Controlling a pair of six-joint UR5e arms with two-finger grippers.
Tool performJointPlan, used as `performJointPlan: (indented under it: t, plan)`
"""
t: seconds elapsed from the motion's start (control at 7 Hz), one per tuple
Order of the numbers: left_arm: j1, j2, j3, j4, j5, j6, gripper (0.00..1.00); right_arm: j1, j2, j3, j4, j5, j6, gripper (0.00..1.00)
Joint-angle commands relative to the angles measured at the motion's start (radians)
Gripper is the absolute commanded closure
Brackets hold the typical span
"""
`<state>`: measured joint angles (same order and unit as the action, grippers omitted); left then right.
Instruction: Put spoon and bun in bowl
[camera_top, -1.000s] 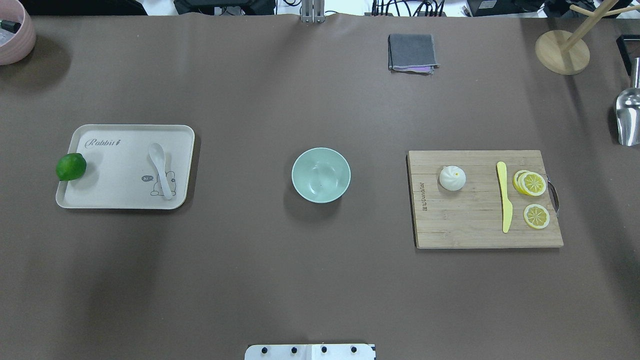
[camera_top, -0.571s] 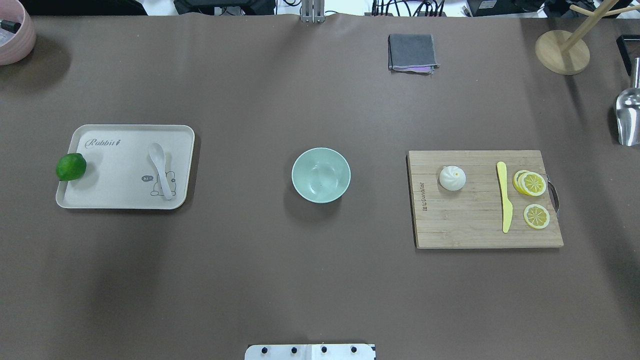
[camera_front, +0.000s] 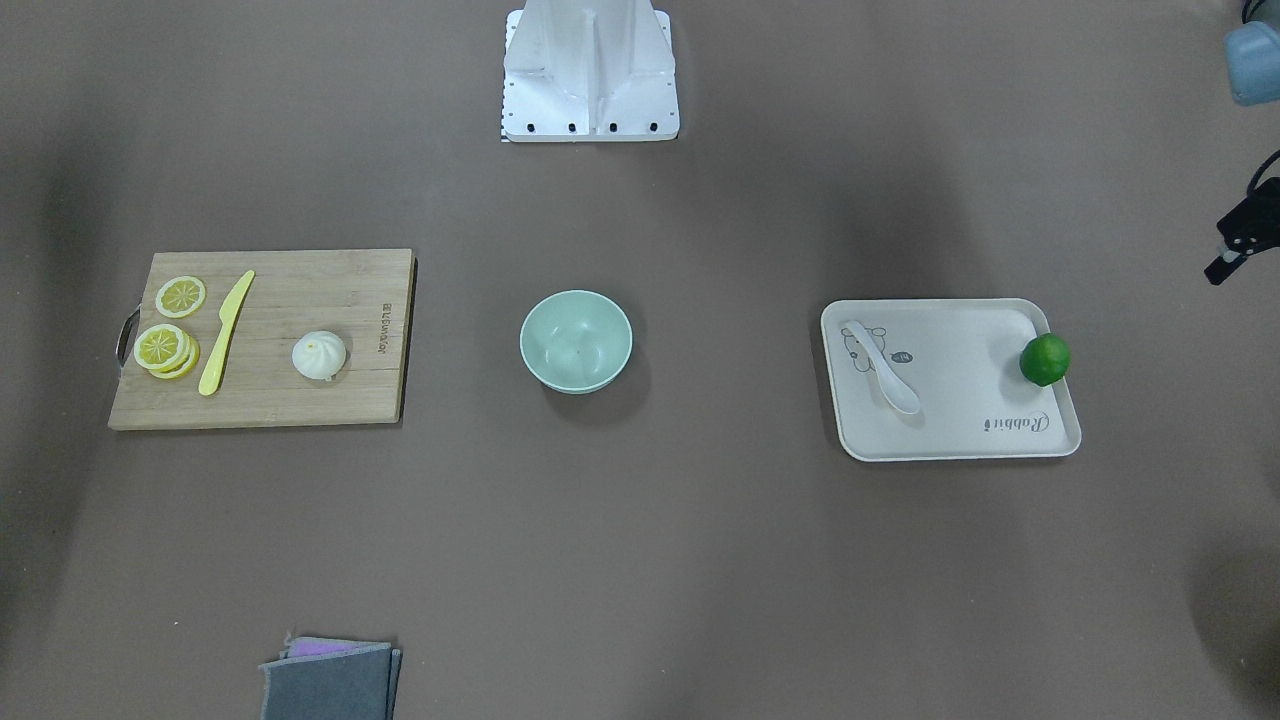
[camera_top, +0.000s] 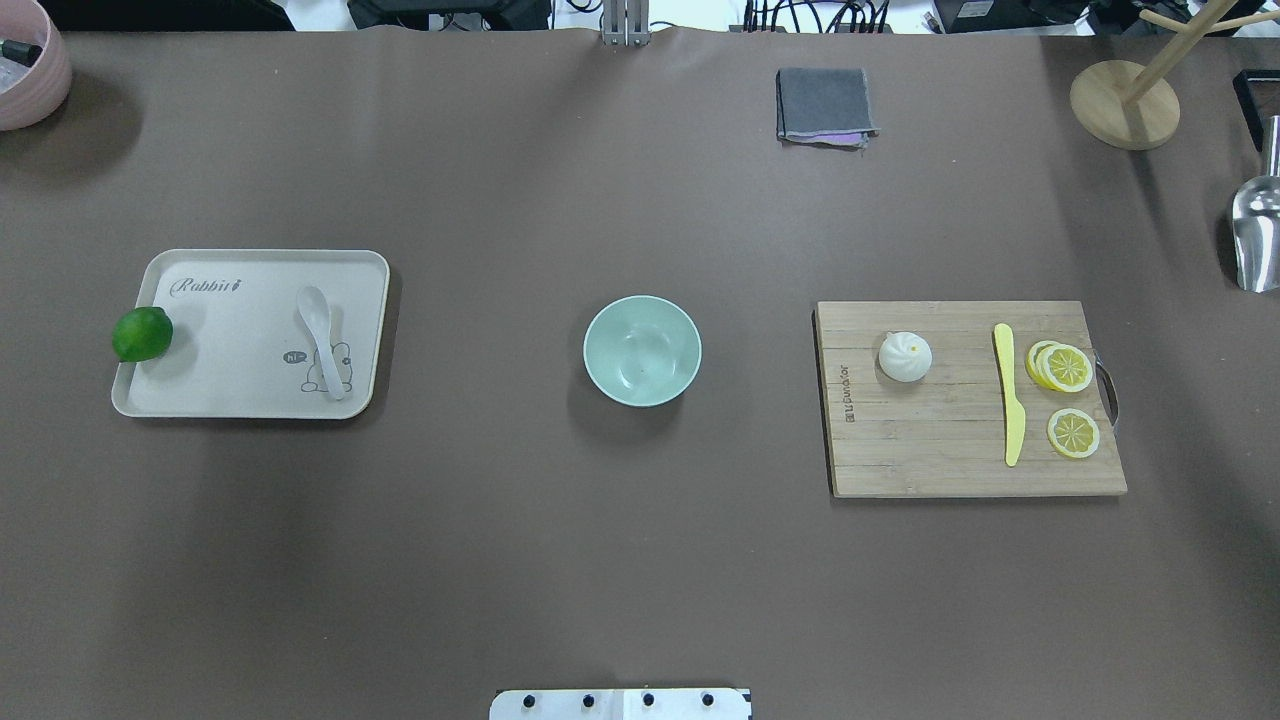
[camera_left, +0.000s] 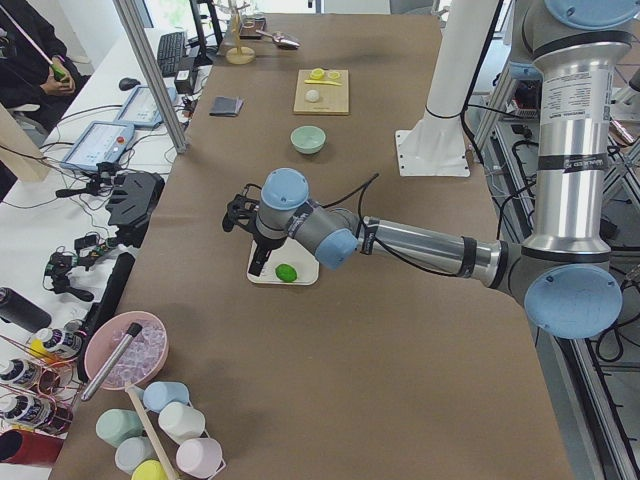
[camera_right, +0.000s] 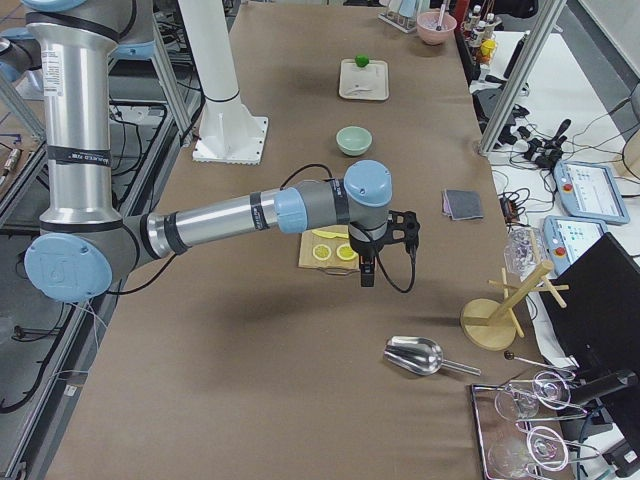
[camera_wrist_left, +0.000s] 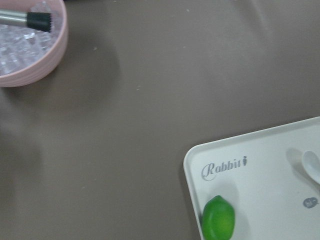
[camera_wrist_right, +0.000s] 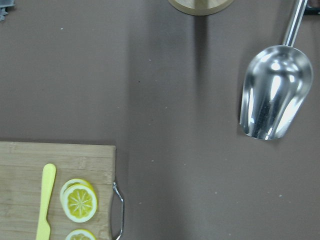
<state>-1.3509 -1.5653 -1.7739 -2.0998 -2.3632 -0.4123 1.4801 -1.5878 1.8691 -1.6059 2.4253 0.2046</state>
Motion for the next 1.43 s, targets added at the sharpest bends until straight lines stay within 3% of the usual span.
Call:
performJointPlan:
  t: [0.0, 0.14, 0.43, 0.71, 1.0, 1.29]
  plan:
    - [0.084, -0.114, 0.046, -0.016, 0.007, -0.123, 0.02, -0.032, 0.005, -0.005, 0.003, 0.017, 0.004, 0.0]
    - [0.11, -0.166, 0.057, 0.019, 0.034, -0.275, 0.02, -0.032, -0.001, -0.007, 0.003, 0.017, 0.006, 0.0]
    - [0.375, -0.18, -0.017, 0.02, 0.39, -0.583, 0.02, -0.032, -0.004, -0.002, 0.003, 0.023, 0.045, 0.0]
    - [0.548, -0.2, -0.038, 0.029, 0.578, -0.744, 0.02, -0.05, 0.014, 0.01, 0.006, 0.026, 0.109, 0.0]
    - [0.659, -0.219, -0.033, 0.108, 0.707, -0.784, 0.02, -0.081, 0.022, 0.013, 0.062, 0.018, 0.127, 0.0]
    - [0.703, -0.213, -0.018, 0.107, 0.719, -0.792, 0.02, -0.115, 0.055, 0.013, 0.073, 0.017, 0.179, 0.0]
